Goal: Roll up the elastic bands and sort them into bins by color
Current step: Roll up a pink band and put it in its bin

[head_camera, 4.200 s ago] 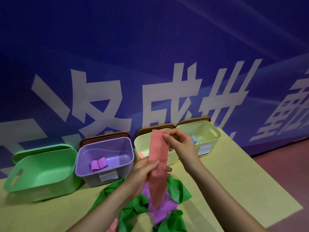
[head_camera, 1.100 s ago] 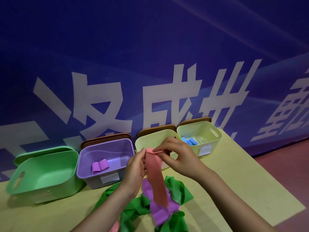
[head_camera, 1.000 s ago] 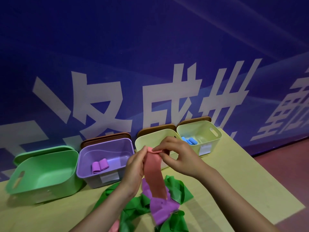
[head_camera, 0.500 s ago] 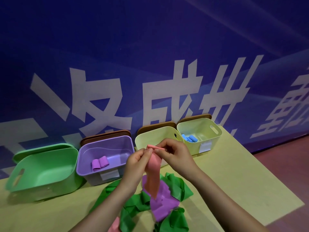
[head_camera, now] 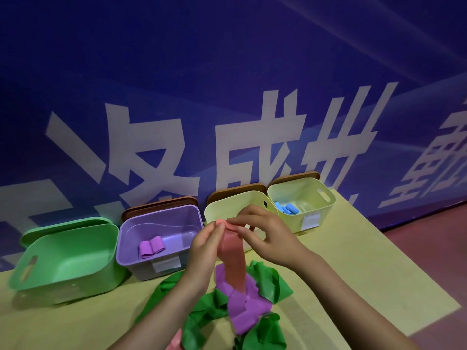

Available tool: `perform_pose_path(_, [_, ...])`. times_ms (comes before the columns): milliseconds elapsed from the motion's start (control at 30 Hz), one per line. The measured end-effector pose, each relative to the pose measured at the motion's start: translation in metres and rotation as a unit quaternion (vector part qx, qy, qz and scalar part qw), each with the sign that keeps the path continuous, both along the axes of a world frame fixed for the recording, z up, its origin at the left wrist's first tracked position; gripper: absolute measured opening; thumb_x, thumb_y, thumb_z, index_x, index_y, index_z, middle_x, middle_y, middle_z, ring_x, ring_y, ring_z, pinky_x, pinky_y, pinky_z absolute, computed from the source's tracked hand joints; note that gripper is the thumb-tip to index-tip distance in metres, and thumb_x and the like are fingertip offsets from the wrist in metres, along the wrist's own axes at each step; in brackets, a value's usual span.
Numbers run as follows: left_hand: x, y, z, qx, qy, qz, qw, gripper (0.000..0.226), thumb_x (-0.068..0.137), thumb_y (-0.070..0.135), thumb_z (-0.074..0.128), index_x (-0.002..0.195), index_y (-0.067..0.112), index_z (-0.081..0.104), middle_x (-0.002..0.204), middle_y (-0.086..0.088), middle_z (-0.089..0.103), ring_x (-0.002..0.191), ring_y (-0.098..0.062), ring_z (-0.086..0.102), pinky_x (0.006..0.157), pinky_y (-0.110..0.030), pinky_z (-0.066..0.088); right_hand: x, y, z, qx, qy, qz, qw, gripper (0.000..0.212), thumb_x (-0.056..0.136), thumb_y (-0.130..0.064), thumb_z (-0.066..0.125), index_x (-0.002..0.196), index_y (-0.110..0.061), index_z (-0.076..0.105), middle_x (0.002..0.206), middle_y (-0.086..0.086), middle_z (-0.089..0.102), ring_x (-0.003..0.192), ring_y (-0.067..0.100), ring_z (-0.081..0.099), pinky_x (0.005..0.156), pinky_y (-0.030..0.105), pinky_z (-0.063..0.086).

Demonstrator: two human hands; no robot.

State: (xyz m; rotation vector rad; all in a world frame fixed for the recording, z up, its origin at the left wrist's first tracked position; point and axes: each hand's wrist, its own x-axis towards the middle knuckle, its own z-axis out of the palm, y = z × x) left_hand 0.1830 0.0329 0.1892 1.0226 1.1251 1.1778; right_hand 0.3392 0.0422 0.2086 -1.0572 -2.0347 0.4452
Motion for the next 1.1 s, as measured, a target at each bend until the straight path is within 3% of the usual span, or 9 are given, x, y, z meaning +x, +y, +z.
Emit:
perform_pose_path(167, [-0.002, 0.0, 0.0, 0.057, 0.064, -0.024, 0.996, 0.025, 0.099, 0.02, 0.047, 0.09, 0.022, 0.07, 0.094, -0.005, 0.071, 0.094, -0.024, 0.065, 0.084, -0.041, 0.051, -0.005, -0.007, -0.003, -0.164, 0.121, -0.056, 0.978, 0.023, 0.089, -0.024, 0.068, 0.11, -0.015, 0.071, 0.084, -0.007, 0.069, 0.077, 0.002, 0.062, 0.071, 0.017, 0.048])
perform_pose_path(267, [-0.002, -0.002, -0.001, 0.105, 0.097, -0.041, 0.989, 0.023, 0.1, 0.016, 0.046, 0.096, 0.016, 0.069, 0.096, -0.004, 0.07, 0.094, -0.021, 0.064, 0.083, -0.042, 0.051, -0.007, -0.006, -0.006, -0.156, 0.12, -0.062, 0.979, 0.014, 0.089, -0.025, 0.068, 0.097, -0.016, 0.074, 0.078, -0.011, 0.069, 0.073, 0.004, 0.062, 0.067, 0.024, 0.049])
perform_pose_path(333, [-0.001, -0.004, 0.002, 0.09, 0.07, -0.029, 0.993, 0.022, 0.098, 0.017, 0.048, 0.093, 0.019, 0.069, 0.09, 0.0, 0.07, 0.086, -0.012, 0.064, 0.077, -0.037, 0.05, -0.009, -0.006, -0.006, -0.16, 0.127, -0.057, 0.977, 0.013, 0.091, -0.023, 0.066, 0.096, -0.015, 0.074, 0.076, -0.011, 0.068, 0.072, 0.006, 0.062, 0.066, 0.028, 0.051])
perform_pose_path(433, [-0.001, -0.007, 0.003, 0.053, 0.024, -0.024, 0.998, 0.021, 0.091, 0.032, 0.051, 0.087, 0.025, 0.07, 0.089, 0.001, 0.071, 0.084, -0.009, 0.064, 0.077, -0.031, 0.049, -0.012, -0.007, -0.003, -0.163, 0.139, -0.045, 0.976, 0.01, 0.092, -0.019, 0.063, 0.092, -0.015, 0.072, 0.071, -0.01, 0.066, 0.068, 0.005, 0.062, 0.064, 0.023, 0.048])
perform_pose_path(567, [-0.002, -0.007, 0.001, 0.013, 0.008, -0.046, 0.999, 0.033, 0.078, 0.048, 0.051, 0.095, 0.026, 0.07, 0.097, 0.001, 0.071, 0.093, -0.012, 0.065, 0.081, -0.031, 0.052, -0.012, -0.005, -0.004, -0.147, 0.148, -0.065, 0.976, 0.005, 0.089, -0.019, 0.067, 0.085, -0.02, 0.07, 0.072, -0.008, 0.066, 0.069, 0.013, 0.062, 0.065, 0.033, 0.05])
perform_pose_path(700, [-0.001, -0.007, 0.0, 0.026, 0.023, -0.039, 0.999, 0.027, 0.089, 0.038, 0.049, 0.095, 0.023, 0.071, 0.091, 0.002, 0.072, 0.086, -0.006, 0.066, 0.077, -0.021, 0.051, -0.012, -0.005, -0.005, -0.145, 0.131, -0.071, 0.978, 0.01, 0.086, -0.017, 0.069, 0.077, -0.02, 0.067, 0.067, -0.006, 0.061, 0.063, 0.005, 0.052, 0.06, 0.024, 0.042])
perform_pose_path(800, [-0.001, -0.006, -0.001, 0.028, 0.037, -0.04, 0.998, 0.028, 0.093, 0.035, 0.048, 0.095, 0.022, 0.072, 0.092, -0.002, 0.072, 0.085, -0.009, 0.065, 0.075, -0.022, 0.049, -0.011, -0.005, -0.005, -0.153, 0.135, -0.062, 0.977, 0.011, 0.085, -0.012, 0.069, 0.075, -0.016, 0.066, 0.063, -0.009, 0.057, 0.062, 0.002, 0.049, 0.059, 0.02, 0.039])
perform_pose_path(933, [0.0, -0.004, 0.001, 0.068, 0.056, -0.046, 0.995, 0.027, 0.098, 0.025, 0.045, 0.097, 0.014, 0.07, 0.09, -0.009, 0.069, 0.078, -0.005, 0.061, 0.066, -0.015, 0.046, -0.013, -0.008, -0.003, -0.201, 0.21, -0.049, 0.955, 0.017, 0.085, -0.005, 0.069, 0.074, -0.018, 0.066, 0.062, -0.01, 0.057, 0.062, 0.005, 0.049, 0.06, 0.02, 0.04])
perform_pose_path(1100, [-0.001, -0.002, 0.002, 0.059, 0.047, -0.042, 0.996, 0.023, 0.098, 0.025, 0.046, 0.093, 0.022, 0.068, 0.087, -0.002, 0.071, 0.078, -0.01, 0.064, 0.067, -0.021, 0.049, -0.014, -0.01, 0.001, -0.253, 0.291, -0.032, 0.922, 0.009, 0.089, -0.004, 0.063, 0.088, -0.008, 0.071, 0.063, -0.009, 0.064, 0.058, 0.005, 0.054, 0.059, 0.019, 0.045])
